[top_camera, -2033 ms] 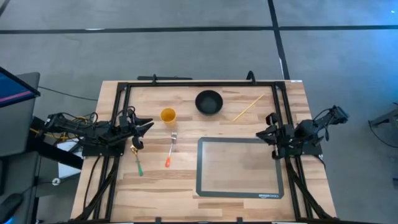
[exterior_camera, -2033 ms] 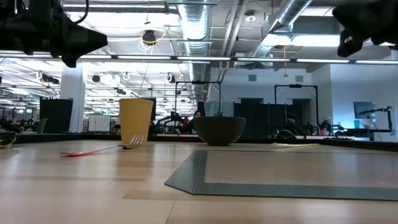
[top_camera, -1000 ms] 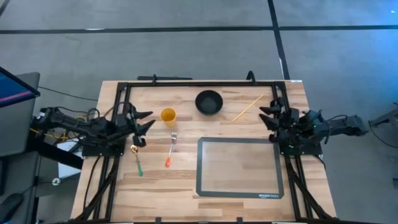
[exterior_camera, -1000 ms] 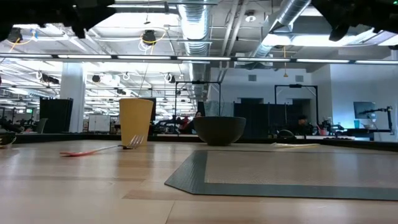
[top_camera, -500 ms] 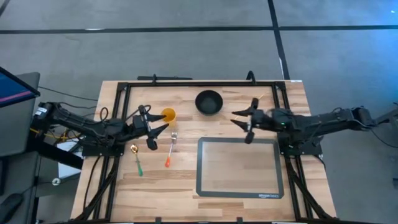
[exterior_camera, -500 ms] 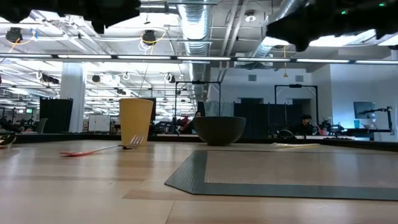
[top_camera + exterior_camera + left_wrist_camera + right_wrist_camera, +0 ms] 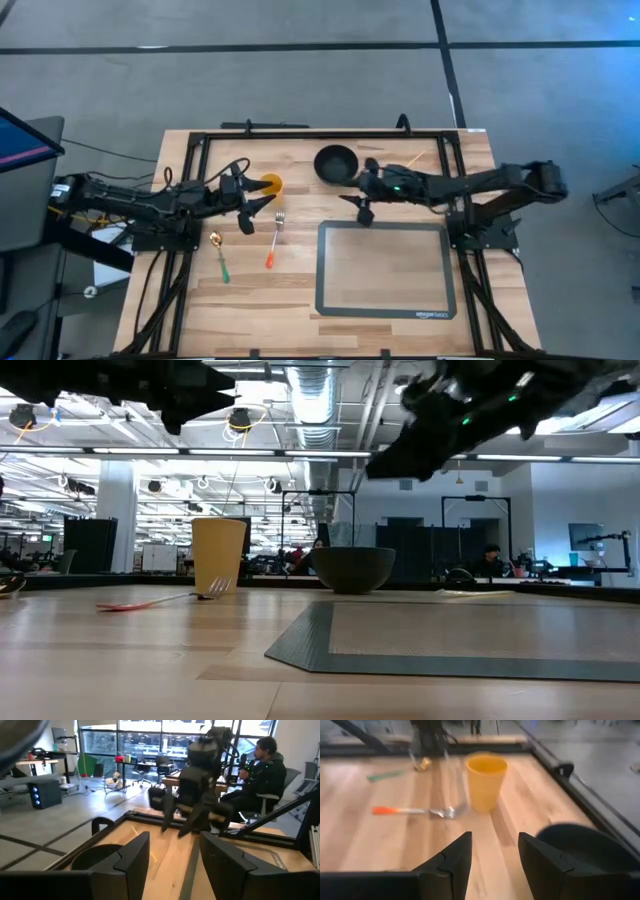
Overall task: Pick & Place Utensil
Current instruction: Put the black bowl on the table placemat
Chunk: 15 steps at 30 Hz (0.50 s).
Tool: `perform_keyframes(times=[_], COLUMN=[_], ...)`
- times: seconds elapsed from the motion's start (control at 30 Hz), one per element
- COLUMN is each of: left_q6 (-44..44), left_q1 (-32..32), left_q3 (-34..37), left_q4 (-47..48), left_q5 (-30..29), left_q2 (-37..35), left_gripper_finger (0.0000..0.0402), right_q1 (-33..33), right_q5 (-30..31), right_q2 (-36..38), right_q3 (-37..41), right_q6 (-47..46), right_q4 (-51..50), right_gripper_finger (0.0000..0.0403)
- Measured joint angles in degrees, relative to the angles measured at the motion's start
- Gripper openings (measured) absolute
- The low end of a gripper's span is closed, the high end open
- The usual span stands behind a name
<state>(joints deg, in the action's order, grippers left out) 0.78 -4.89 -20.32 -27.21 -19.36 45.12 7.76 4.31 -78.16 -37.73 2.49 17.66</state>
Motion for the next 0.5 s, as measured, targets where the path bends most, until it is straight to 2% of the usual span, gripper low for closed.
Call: perform_keyframes(times=[0.27,0.37,0.5], left_q6=[4.4,5.7,5.7], left_q1=[7.2,8.2,8.3], left_q3=[0.0,0.0,0.0], left_q4=[7.0,7.7,7.9], left_q5=[4.4,7.0,7.3], left_q2=[0.8,2.6,4.9], left_gripper_finger=[0.0173,0.0166,0.0156], right_q1=[4.3,5.5,7.1], right_q5=[0.1,0.2,0.2], right_q2=[-13.3,-16.9,-20.1], right_q3=[-8.0,-10.3,-12.8], right_q6=[2.9,3.9,4.1], right_q4=[-2.9,-4.2,-6.1], right_gripper_finger=[0.0192,0.0205,0.0214])
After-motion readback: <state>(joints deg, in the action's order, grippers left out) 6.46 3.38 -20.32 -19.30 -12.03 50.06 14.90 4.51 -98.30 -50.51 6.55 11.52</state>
